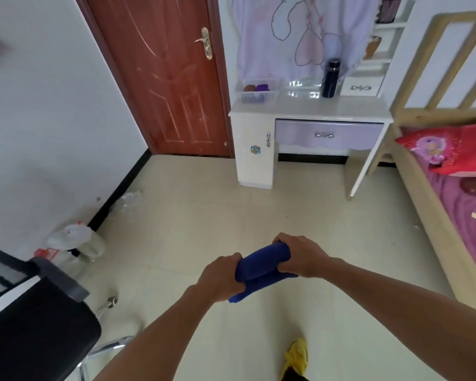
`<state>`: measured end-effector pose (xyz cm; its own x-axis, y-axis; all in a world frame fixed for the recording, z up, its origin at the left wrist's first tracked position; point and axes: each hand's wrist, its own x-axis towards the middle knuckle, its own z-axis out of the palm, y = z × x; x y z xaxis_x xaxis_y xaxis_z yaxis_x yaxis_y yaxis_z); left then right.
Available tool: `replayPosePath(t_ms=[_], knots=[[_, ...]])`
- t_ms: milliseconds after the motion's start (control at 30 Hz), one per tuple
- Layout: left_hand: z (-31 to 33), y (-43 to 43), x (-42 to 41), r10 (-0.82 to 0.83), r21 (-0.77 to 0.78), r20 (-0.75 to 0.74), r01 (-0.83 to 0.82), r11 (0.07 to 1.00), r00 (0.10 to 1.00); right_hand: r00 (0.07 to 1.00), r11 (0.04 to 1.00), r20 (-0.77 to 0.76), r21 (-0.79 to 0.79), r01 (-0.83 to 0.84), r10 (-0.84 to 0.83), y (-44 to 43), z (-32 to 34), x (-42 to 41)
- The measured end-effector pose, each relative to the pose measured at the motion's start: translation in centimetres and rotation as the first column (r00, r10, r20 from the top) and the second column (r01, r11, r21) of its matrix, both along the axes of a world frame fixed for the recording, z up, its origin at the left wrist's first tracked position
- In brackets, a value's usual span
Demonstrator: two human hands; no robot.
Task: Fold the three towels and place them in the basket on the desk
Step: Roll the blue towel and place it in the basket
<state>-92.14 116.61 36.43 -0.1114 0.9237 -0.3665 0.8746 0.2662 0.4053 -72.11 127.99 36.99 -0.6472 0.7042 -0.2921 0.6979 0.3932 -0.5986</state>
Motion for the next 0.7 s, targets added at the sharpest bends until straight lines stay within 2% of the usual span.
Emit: replayPosePath(t_ms=[167, 433, 533, 700], knots=[[0.9, 12.8, -2.4, 0.011, 0.005, 0.023, -0.011, 1.0, 1.0, 0.999, 0.999, -0.019, -0.019, 0.041, -0.042, 13.1, 0.8, -2.7], [2.1, 27.1, -8.3, 0.08, 0.031, 0.104, -0.084, 0.996, 0.991, 0.999, 1.0, -0.049, 0.019, 0.018, -0.017, 28.5, 2.8, -9.1], [1.0, 34.2, -12.3, 0.065, 0.045, 0.091, -0.069, 0.997, 0.994, 0.998, 0.999, -0.047, 0.034, 0.041, -0.039, 35.0, 2.2, -12.7], [1.1, 46.1, -18.2, 0.014, 0.084, 0.169, -0.029, 0.996, 0.985, 0.988, 0.989, -0.071, 0.043, 0.14, -0.137, 45.8, 2.3, -18.1]])
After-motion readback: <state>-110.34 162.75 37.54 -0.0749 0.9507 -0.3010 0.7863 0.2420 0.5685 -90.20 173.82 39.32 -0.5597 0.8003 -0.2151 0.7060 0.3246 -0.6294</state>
